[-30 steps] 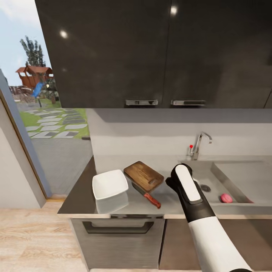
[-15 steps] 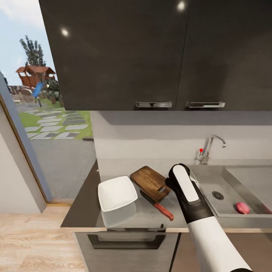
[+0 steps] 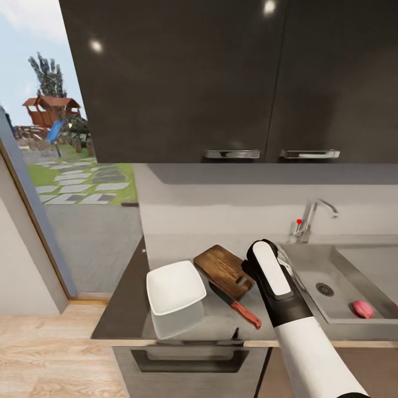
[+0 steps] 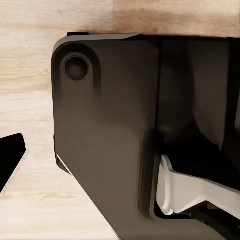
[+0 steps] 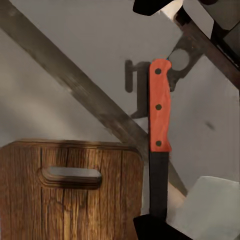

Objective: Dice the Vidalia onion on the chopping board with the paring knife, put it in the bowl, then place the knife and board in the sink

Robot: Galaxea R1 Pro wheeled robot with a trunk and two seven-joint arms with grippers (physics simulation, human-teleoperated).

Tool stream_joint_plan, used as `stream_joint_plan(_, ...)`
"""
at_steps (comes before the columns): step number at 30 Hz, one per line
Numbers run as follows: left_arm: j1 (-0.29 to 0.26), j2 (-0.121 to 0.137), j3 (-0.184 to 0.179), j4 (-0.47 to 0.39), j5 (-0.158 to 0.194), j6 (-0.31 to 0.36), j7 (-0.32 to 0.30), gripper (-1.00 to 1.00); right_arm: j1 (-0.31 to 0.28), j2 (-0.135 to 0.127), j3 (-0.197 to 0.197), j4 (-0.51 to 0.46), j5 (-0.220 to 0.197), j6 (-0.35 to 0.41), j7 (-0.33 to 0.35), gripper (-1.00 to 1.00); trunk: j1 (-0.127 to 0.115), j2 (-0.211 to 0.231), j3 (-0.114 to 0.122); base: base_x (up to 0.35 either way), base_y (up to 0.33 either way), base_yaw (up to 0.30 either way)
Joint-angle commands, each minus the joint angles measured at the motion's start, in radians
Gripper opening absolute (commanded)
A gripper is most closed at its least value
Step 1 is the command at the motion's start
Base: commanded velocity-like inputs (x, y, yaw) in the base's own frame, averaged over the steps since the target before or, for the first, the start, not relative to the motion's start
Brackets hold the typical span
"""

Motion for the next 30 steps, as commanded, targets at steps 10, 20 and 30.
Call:
stream_joint_plan(10,0.000,0.000,0.002,-0.001,0.000,-0.002,-0.001,1.00,-0.001,-0.001,0.002,0.001,-0.147,0.010,-0.004,1.00,0.001,-0.001,-0.001,0.090,0.062,0.000)
stream_joint_plan(20,0.000,-0.007,0.002,-0.001,0.000,-0.002,-0.001,1.00,-0.011,-0.002,0.003,0.035,-0.155,0.009,0.015,1.00,0.001,-0.001,-0.001,0.001,0.001,0.000)
stream_joint_plan(30,0.000,-0.008,0.002,-0.001,0.000,-0.002,-0.001,1.00,-0.019,-0.003,0.002,0.045,-0.158,0.009,0.023,1.00,0.001,-0.001,-0.001,0.000,0.000,0.000)
